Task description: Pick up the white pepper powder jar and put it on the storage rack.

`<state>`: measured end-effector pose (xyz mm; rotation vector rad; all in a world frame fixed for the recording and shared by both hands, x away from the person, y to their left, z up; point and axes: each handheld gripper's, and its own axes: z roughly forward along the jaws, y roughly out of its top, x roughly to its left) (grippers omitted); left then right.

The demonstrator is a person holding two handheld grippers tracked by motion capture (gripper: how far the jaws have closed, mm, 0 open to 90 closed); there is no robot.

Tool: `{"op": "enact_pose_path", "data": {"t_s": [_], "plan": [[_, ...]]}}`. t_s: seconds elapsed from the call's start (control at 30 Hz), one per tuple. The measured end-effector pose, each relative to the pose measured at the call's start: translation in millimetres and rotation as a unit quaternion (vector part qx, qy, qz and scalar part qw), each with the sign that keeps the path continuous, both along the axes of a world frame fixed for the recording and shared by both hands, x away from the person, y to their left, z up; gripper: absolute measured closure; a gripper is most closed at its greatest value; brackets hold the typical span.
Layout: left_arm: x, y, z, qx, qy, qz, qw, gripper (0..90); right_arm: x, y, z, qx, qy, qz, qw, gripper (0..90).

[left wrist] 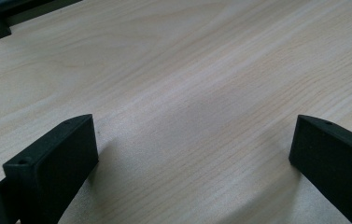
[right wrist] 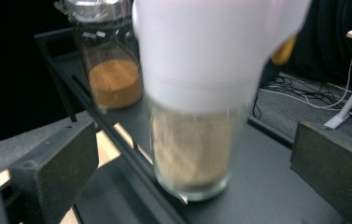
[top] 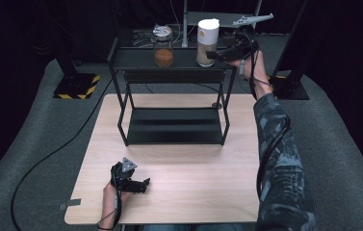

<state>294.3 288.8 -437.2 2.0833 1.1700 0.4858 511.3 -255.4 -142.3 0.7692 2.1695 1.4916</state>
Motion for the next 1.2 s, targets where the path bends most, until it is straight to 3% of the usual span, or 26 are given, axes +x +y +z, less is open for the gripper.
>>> {"op": "enact_pose_path", "data": {"t_s": [0.2, 0.47, 0.73, 0.9, 1.2], "plan": [[0.1, 0.0, 0.1, 0.001, 0.0, 0.0, 1.0, 0.4, -26.1, -17.0, -10.7, -0.011, -0.011, 0.006, 0.9999, 0.0], [-0.2, -0.1, -0.3, 0.0, -0.001, 0.0, 1.0, 0.4, -63.6, -31.1, -39.3, -0.028, -0.026, 0.012, 0.9992, 0.0], [-0.3, -0.2, -0.2, 0.001, -0.001, 0.0, 1.0, 0.5, -96.5, -50.4, -74.5, -0.017, -0.033, 0.025, 0.999, 0.0], [-0.2, -0.2, -0.2, 0.001, -0.001, 0.0, 1.0, 0.5, -116.9, -54.5, -108.0, -0.029, -0.017, 0.028, 0.9991, 0.0], [-0.2, -0.3, -0.1, 0.001, -0.001, 0.0, 1.0, 0.4, -149.2, -66.3, -197.0, -0.021, 0.037, 0.021, 0.9989, 0.0]]}}
